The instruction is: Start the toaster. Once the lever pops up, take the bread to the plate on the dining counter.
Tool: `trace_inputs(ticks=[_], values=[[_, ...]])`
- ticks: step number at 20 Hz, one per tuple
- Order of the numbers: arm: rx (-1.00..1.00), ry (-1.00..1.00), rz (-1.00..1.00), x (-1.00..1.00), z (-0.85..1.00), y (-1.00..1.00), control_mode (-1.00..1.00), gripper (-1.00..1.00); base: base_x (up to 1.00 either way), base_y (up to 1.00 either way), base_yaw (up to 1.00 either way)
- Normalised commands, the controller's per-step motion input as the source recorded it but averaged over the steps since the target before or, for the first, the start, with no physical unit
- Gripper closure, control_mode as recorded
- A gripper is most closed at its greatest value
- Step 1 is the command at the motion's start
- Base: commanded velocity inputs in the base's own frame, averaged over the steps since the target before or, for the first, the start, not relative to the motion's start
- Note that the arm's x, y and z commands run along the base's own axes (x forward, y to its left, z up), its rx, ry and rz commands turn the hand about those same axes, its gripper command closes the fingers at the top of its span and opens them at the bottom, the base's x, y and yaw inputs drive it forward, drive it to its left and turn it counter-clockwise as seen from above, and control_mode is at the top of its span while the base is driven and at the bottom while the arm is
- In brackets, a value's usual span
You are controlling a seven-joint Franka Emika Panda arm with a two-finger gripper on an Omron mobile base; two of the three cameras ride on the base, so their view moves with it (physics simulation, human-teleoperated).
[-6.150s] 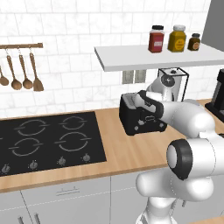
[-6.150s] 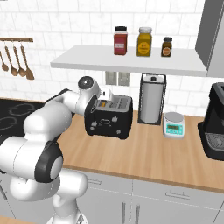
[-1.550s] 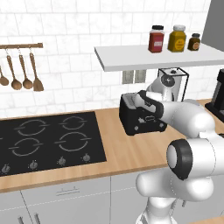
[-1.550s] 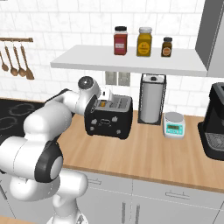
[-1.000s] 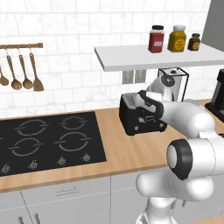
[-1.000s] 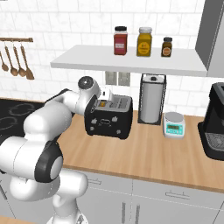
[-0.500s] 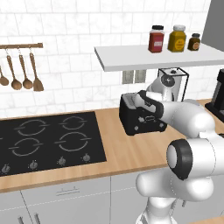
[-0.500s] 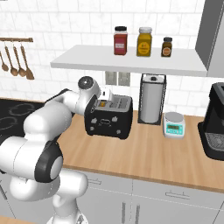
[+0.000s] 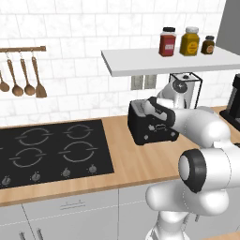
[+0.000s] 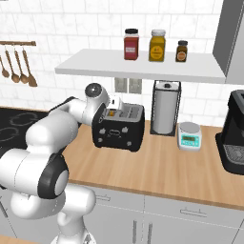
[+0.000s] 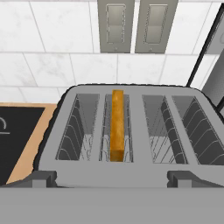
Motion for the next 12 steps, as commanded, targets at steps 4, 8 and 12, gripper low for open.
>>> trace_inputs(ticks=[4, 8, 12], values=[[0.0, 0.0, 0.0, 0.0, 0.0, 0.0, -1.0, -1.0, 0.0, 0.0, 0.0], [0.0, 0.0, 0.0, 0.0, 0.0, 0.0, -1.0, -1.0, 0.0, 0.0, 0.0], [0.0, 0.0, 0.0, 0.0, 0.0, 0.0, -1.0, -1.0, 0.0, 0.0, 0.0]])
